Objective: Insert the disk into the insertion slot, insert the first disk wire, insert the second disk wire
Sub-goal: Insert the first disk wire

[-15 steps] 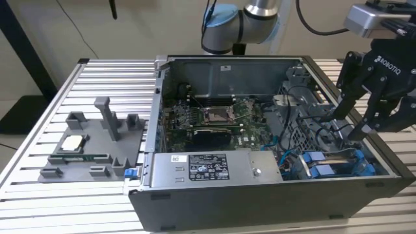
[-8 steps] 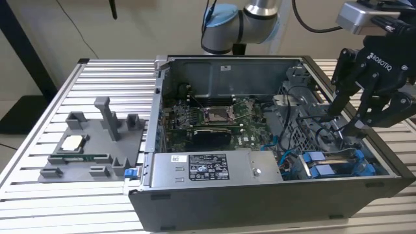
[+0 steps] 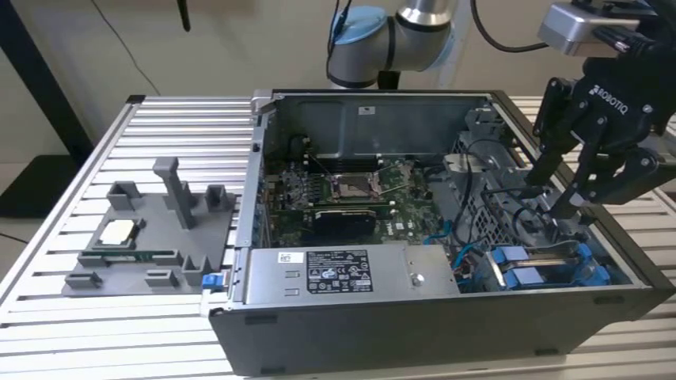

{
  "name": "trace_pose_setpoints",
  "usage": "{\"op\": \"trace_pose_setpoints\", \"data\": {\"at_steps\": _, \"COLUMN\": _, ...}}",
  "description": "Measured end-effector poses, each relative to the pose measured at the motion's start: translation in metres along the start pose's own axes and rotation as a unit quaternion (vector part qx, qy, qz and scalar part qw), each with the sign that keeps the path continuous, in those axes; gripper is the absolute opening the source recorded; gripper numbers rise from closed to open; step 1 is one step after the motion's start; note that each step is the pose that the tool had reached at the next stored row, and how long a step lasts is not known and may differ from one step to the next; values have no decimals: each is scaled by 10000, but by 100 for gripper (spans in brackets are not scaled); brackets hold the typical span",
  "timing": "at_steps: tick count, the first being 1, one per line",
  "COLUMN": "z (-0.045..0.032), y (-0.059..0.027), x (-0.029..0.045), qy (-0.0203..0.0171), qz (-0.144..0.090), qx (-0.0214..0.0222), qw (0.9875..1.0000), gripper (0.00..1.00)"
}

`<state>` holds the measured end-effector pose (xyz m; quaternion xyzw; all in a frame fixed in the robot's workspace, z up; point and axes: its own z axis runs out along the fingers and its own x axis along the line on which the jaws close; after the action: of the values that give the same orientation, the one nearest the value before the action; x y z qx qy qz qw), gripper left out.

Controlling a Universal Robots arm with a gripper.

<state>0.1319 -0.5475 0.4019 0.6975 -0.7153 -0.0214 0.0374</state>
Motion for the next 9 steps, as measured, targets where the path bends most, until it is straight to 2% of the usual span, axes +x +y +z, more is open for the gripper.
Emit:
{"op": "trace_pose_setpoints", "data": {"at_steps": 6, "z": 20, "y": 0, "x": -42, "qy": -9, "qz": 0, "qx": 0, "qw": 10000, "gripper": 55}}
{"op": "trace_pose_setpoints", "data": {"at_steps": 9, "z": 34, "y": -2, "x": -50, "qy": -39, "qz": -3, "qx": -1, "qw": 10000, "gripper": 55}}
